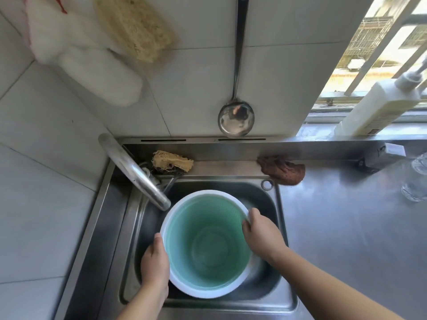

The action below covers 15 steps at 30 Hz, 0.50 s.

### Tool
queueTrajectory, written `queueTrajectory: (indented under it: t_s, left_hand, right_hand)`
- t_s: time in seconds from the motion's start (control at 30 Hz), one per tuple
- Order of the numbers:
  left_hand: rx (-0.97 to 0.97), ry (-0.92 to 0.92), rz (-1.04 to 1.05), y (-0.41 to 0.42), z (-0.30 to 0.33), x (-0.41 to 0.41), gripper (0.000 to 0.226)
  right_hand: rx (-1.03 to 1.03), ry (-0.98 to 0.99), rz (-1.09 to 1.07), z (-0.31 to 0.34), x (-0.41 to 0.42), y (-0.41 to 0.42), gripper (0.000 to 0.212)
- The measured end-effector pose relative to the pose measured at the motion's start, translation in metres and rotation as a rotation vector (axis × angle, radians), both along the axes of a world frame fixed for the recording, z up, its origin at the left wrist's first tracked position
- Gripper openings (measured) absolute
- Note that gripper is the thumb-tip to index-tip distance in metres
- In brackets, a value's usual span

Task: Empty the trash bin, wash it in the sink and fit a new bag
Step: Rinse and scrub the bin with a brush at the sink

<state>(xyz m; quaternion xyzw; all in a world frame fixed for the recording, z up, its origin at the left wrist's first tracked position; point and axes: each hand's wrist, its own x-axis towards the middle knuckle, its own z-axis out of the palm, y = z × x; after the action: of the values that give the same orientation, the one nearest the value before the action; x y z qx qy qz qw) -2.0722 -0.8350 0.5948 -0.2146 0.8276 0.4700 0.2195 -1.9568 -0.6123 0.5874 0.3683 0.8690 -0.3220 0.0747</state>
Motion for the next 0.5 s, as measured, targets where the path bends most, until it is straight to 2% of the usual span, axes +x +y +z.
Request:
queueTrajectory:
  t_s: [0.17,0.27,0.33,0.4,0.5]
  left_hand:
    - [-0.091,0.043,0.017,0.003,-0.016,0.004,0.045]
    - [-0.083,0.047,0.014,0.002,-0.022,0.005,0.043]
    - [-0.056,0.038,0.013,-0.001,-0.026,0.005,0.043]
    - [-0.032,0.035,0.017,-0.002,-0.029,0.005,0.045]
    - [-0.024,0.03,0.029,-0.002,-0.031,0.004,0.045]
  right_hand:
    - [-0.094,-0.006,0.064,-0.018,0.003,0.003,0.026]
    - [-0.091,0.004,0.058,-0.018,0.001,0.017,0.042]
    - [0.031,0.04,0.019,-0.02,-0.003,0.042,0.047]
    - [0.222,0.094,0.008,-0.026,-0.007,0.076,0.04]
    - [0.504,0.051,0.125,-0.034,-0.016,0.126,0.035]
